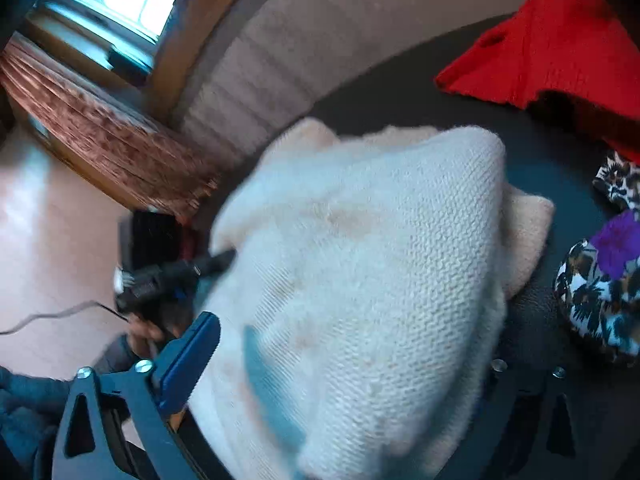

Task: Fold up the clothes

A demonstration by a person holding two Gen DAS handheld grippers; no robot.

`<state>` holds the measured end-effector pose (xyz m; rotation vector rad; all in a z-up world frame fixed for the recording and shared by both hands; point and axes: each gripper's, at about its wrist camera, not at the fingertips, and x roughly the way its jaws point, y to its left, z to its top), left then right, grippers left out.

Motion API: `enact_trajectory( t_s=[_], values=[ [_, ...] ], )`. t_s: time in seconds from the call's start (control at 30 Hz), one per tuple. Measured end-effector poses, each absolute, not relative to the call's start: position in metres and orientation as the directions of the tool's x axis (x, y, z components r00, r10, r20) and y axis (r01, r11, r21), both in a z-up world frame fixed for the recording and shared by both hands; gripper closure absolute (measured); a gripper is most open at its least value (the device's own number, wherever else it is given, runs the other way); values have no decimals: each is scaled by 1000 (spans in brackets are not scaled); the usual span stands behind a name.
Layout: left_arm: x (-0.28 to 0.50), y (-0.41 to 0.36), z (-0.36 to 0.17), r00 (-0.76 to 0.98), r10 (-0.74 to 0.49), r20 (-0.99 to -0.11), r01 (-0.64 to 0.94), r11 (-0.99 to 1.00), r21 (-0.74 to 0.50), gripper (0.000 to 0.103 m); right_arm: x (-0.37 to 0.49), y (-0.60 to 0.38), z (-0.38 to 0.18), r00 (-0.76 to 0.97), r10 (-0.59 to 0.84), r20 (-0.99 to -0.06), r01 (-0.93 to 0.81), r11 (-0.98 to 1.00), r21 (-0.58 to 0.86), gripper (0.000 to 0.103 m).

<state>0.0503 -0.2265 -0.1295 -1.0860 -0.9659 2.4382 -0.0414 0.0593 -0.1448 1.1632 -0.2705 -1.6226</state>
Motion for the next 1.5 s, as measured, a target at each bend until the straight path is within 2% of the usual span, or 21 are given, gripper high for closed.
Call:
enact_trajectory(
  t_s=[0.07, 0.13, 0.2, 0.27, 0.3, 0.33, 0.37, 0.4, 0.43, 0.5, 0.7, 0.87, 1.07, 1.23, 1.33, 1.43, 1.5],
  values=[
    [52, -231, -132, -686, 519, -510, 3, -699, -715, 49, -37, 57, -144, 42, -834, -550, 652, -395, 647, 0],
    [49, -230, -130, -689, 510, -515, 21, -697, -717, 43, -35, 54, -142, 28, -828, -561, 666, -403, 628, 0],
    [44, -224, -126, -691, 489, -532, 38, -710, -703, 31, -35, 51, -141, 30, -816, -577, 668, -413, 619, 0],
    [39, -215, -123, -702, 465, -539, 41, -730, -683, 23, -41, 51, -141, 40, -812, -582, 646, -424, 635, 0],
    [39, -211, -123, -708, 451, -543, 39, -743, -668, 22, -43, 53, -141, 38, -812, -582, 630, -433, 645, 4],
    [38, -207, -122, -714, 437, -546, 37, -756, -653, 23, -45, 54, -141, 34, -812, -583, 615, -443, 653, 12],
    [40, -206, -123, -717, 442, -540, 37, -749, -662, 39, -46, 58, -143, 29, -810, -586, 599, -455, 659, 19],
    [42, -206, -125, -719, 446, -533, 37, -742, -670, 57, -49, 64, -146, 33, -815, -579, 573, -460, 679, 43],
    [44, -205, -126, -722, 450, -526, 37, -734, -678, 59, -52, 71, -150, 37, -819, -572, 545, -464, 699, 62],
    [53, -203, -125, -733, 453, -508, 32, -723, -691, 68, -50, 78, -153, 31, -829, -559, 526, -462, 714, 63],
    [106, -203, -106, -783, 419, -460, 5, -736, -677, 69, -31, 67, -153, 85, -846, -526, 543, -404, 736, 63],
    [166, -224, -74, -840, 295, -456, 55, -789, -612, 69, -5, 5, -148, 240, -856, -458, 568, -259, 781, 63],
    [258, -277, -23, -932, 28, -362, 200, -792, -577, 70, 43, -126, -108, 473, -807, -353, 610, 11, 793, 63],
    [350, -333, 35, -935, -253, -248, 350, -769, -535, 69, 91, -251, -39, 620, -735, -274, 627, 255, 736, 63],
    [390, -365, 69, -902, -382, -202, 430, -755, -495, 70, 130, -322, 10, 681, -682, -266, 643, 382, 664, 63],
    [420, -406, 95, -859, -485, -165, 496, -704, -509, 69, 161, -393, 47, 712, -644, -280, 647, 447, 618, 63],
    [433, -440, 101, -823, -540, -178, 544, -659, -519, 69, 179, -441, 65, 716, -627, -306, 658, 462, 595, 63]
  ],
)
